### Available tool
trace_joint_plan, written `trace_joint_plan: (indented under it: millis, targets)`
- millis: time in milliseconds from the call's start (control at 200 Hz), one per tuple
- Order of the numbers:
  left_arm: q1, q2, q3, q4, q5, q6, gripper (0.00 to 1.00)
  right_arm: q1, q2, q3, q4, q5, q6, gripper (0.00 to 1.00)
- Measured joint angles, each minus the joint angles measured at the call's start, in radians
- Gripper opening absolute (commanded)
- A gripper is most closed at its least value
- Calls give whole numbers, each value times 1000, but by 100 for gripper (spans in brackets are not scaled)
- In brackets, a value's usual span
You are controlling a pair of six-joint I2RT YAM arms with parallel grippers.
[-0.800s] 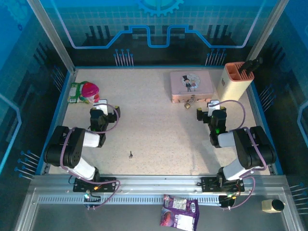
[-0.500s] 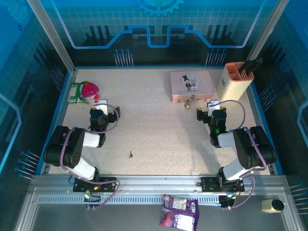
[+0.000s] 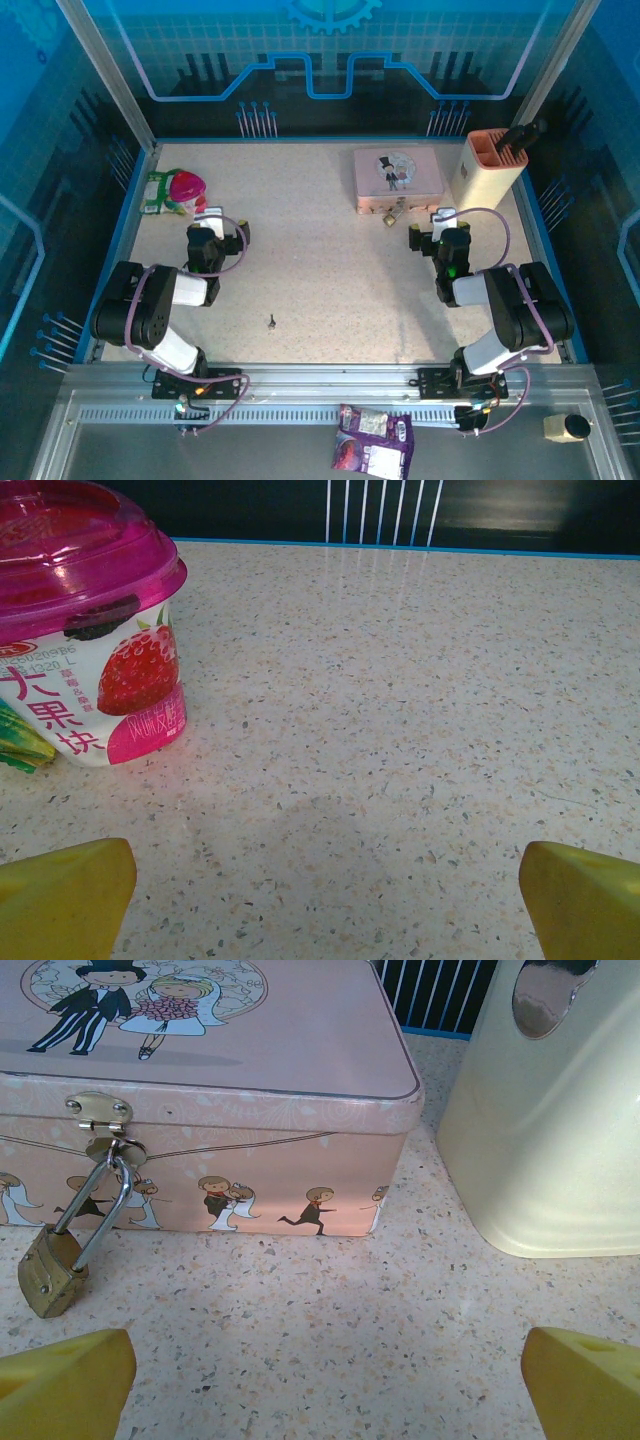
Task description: Unlock the padlock with the key
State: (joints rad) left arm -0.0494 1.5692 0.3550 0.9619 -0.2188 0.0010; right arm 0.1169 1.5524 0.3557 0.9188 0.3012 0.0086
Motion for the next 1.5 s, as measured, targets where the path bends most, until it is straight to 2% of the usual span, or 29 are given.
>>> trace_joint_plan:
  millis: [385,610,776,881,1026,1156,1316,1411,1501]
  targets:
    - [0,0,0,3,0,1,99,0,0,0,0,0,0,100]
    - [-30,-13,-46,66,-3,28,99,0,0,0,4,-31,-9,100]
    - [-56,-117,-92,61,-18,51,99,7,-35,-15,19,-48,-28,100]
    - [-62,-238,-94,17,-25,53,99,39,-95,-29,9,-45,-58,100]
    - [-64,-473,-93,-144,-40,2,99,141,-244,-26,-68,-23,-120,100]
    - [-65,-660,-40,-407,-92,-126,99,198,-428,30,-252,-48,-83,100]
    - [-65,-837,53,-732,-135,-312,99,203,-642,181,-546,-120,111,100]
    - [-64,-935,117,-967,-163,-491,99,171,-747,199,-624,-216,229,100]
    - [-65,-1033,128,-1095,-145,-569,99,148,-798,194,-676,-319,293,100]
